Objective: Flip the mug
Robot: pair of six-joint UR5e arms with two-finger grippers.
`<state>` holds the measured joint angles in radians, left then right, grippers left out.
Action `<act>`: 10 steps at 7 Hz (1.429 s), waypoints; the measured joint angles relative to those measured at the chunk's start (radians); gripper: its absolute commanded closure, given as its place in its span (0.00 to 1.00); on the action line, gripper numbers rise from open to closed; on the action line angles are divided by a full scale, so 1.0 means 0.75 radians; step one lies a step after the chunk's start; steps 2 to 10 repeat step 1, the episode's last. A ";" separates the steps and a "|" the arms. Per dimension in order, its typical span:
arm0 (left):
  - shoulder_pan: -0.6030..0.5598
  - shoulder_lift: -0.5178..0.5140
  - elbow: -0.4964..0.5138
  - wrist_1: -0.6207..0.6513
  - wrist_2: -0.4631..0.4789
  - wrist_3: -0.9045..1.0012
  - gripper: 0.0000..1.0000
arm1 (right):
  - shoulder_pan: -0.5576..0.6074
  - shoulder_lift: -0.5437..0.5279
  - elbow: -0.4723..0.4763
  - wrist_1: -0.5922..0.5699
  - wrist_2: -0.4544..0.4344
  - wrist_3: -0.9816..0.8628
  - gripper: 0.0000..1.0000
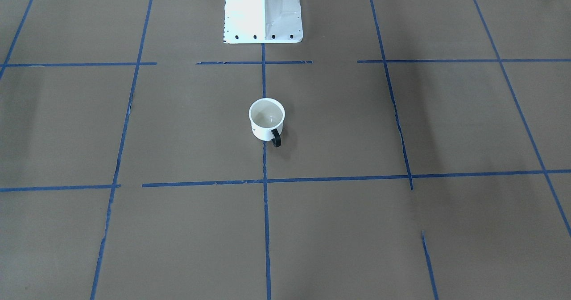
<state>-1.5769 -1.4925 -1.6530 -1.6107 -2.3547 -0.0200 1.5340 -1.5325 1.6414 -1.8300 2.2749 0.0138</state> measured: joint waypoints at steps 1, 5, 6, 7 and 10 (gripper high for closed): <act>0.000 0.000 0.000 0.000 0.000 0.000 0.00 | 0.000 0.000 0.000 0.000 0.000 0.000 0.00; 0.000 0.000 0.000 0.000 0.000 0.000 0.00 | 0.000 0.000 0.000 0.000 0.000 0.000 0.00; 0.000 0.000 0.000 0.000 0.000 0.000 0.00 | 0.000 0.000 0.000 0.000 0.000 0.000 0.00; 0.000 0.000 0.000 0.000 0.000 0.000 0.00 | 0.000 0.000 0.000 0.000 0.000 0.000 0.00; 0.000 0.000 0.000 0.000 0.000 0.000 0.00 | 0.000 0.000 0.000 0.000 0.000 0.000 0.00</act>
